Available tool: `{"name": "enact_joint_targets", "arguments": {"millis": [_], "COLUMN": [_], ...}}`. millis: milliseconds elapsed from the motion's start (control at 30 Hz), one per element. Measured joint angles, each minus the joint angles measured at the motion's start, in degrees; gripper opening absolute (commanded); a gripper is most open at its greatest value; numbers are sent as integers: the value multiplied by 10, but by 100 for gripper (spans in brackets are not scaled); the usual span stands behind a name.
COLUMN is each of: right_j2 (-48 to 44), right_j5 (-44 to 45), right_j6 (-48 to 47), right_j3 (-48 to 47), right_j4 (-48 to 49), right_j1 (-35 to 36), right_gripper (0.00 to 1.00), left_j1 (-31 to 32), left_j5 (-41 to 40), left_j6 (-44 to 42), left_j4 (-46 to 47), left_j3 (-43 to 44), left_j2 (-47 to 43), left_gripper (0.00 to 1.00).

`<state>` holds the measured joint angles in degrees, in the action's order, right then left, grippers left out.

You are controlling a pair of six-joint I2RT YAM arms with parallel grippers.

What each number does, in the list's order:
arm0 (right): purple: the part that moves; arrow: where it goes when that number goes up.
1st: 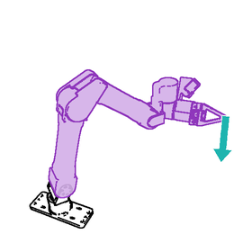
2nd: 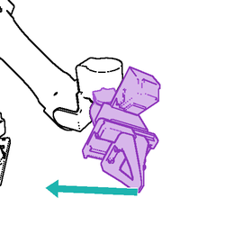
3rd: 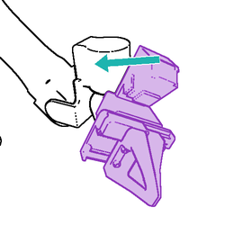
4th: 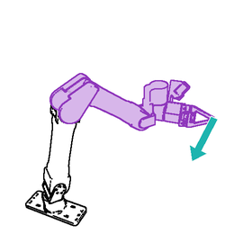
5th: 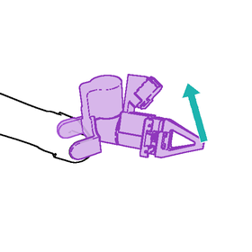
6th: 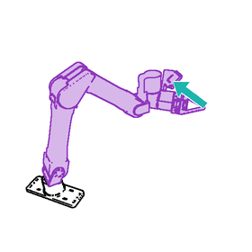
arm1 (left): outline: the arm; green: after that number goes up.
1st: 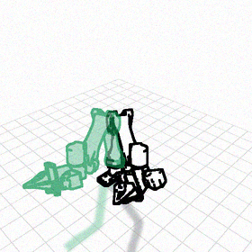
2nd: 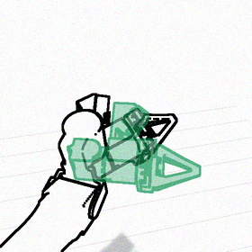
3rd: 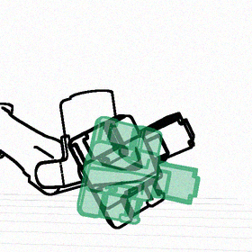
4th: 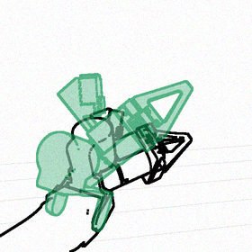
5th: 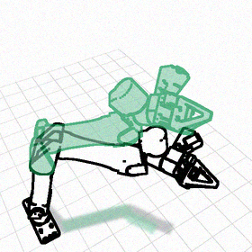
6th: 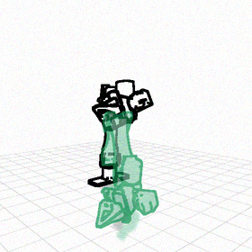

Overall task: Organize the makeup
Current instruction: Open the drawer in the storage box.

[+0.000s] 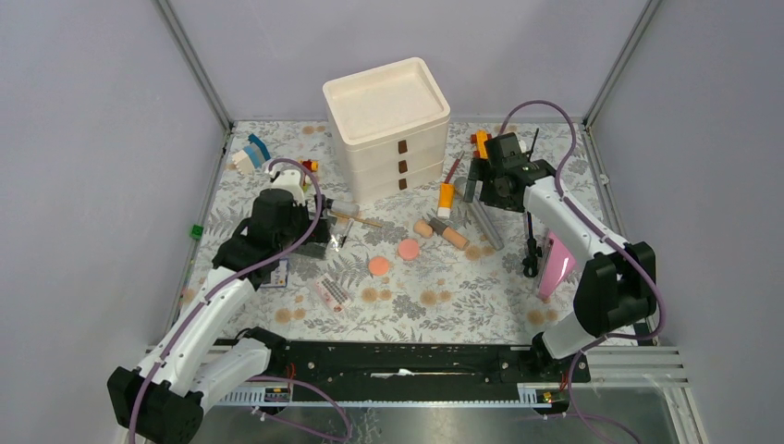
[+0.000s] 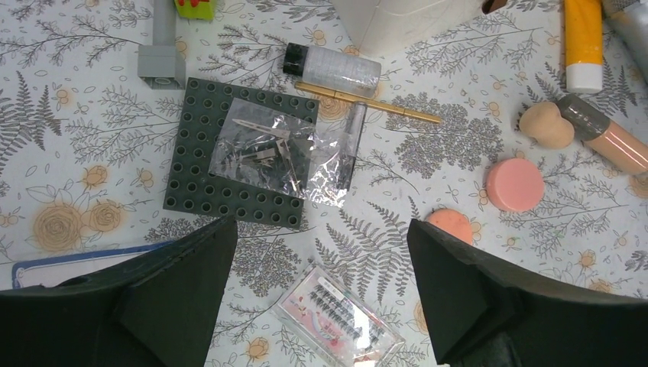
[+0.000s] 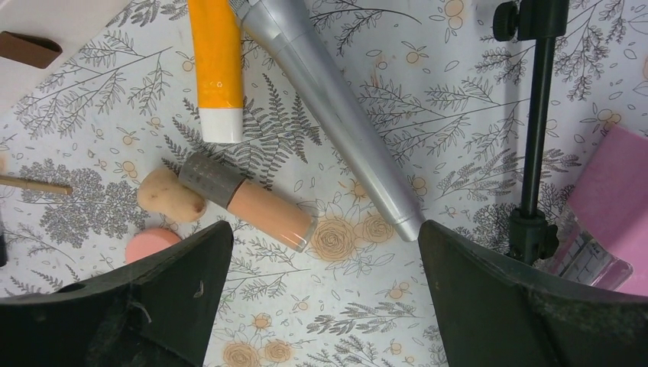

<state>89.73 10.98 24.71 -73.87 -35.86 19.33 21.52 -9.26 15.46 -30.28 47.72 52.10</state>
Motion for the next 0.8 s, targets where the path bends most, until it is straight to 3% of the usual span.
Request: {"name": "enact_joint_targets", "arguments": {"millis": [800], "right_j2": [-23], "right_j5": [4], "right_j6": [-49], "right_j3": [18], "right_j4": [27], "right_j1": [0], "right_gripper": [99], "left_j1": [5], "left_j5": [-19], "left_j6": [0], "left_j4": [0], "left_j3": [0], "left_j2": [-3], "left_gripper": [95]}}
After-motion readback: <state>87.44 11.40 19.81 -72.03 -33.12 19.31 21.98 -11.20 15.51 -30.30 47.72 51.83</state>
